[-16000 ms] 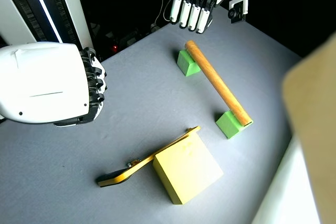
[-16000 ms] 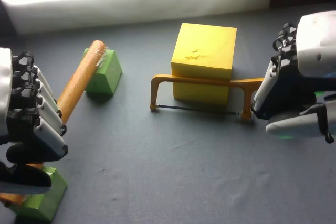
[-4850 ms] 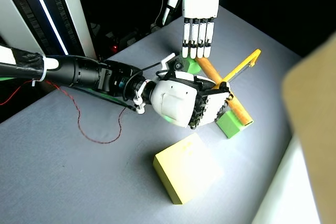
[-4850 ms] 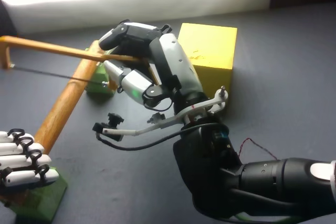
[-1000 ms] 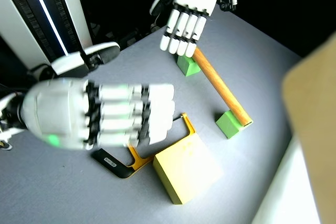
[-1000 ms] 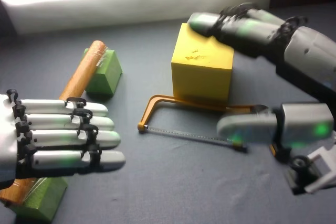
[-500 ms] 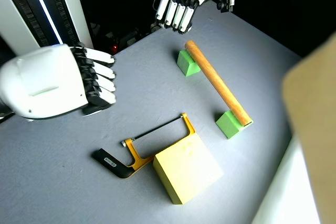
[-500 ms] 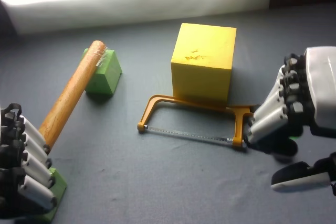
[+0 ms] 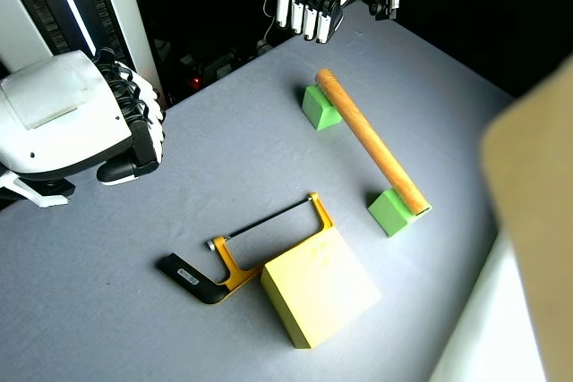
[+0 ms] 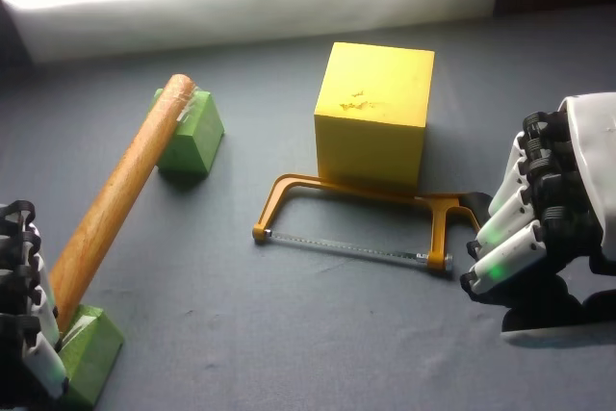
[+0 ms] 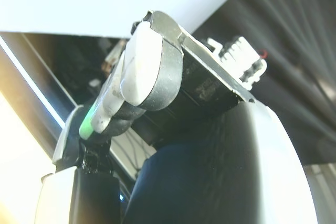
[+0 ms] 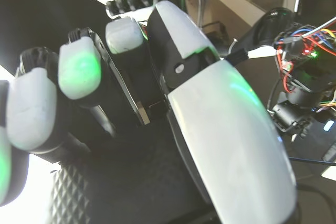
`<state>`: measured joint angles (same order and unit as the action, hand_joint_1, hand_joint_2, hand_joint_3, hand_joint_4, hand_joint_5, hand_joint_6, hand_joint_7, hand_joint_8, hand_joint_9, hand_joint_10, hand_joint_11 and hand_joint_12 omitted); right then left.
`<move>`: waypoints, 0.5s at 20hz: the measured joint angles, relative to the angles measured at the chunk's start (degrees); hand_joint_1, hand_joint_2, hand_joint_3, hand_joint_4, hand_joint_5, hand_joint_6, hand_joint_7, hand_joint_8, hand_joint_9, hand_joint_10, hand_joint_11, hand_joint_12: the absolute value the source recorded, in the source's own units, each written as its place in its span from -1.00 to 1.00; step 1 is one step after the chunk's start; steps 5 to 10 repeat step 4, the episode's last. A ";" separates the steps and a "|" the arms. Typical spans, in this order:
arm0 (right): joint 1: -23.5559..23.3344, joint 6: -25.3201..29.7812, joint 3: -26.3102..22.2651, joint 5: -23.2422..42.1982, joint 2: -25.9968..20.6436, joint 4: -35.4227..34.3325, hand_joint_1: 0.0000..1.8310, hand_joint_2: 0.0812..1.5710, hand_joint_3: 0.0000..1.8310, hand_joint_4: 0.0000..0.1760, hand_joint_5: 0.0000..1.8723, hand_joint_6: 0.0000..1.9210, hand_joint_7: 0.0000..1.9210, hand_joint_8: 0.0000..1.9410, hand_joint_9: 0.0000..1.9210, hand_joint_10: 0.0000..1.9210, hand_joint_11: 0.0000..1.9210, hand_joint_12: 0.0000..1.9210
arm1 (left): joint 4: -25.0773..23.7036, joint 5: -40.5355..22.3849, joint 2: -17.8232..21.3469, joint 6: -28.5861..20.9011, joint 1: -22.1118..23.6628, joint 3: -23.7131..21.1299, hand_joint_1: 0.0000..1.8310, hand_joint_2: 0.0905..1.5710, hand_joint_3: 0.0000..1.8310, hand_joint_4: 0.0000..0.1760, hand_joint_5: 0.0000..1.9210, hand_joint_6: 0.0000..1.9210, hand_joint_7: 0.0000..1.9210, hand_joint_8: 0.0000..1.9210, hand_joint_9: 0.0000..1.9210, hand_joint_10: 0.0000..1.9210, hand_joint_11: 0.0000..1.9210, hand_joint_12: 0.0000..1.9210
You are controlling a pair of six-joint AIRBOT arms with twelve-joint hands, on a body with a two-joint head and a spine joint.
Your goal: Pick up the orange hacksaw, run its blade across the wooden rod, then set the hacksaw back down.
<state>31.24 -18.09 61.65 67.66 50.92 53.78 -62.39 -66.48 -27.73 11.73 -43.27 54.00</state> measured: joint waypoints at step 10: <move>0.00 -0.39 0.00 0.22 0.07 0.33 -0.53 0.83 -1.00 -1.00 0.17 1.00 0.38 1.00 0.53 1.00 0.71 1.00 | 1.73 0.52 -0.42 0.44 0.00 0.55 -0.55 0.79 -0.99 -1.00 0.30 1.00 0.41 1.00 0.41 1.00 0.53 1.00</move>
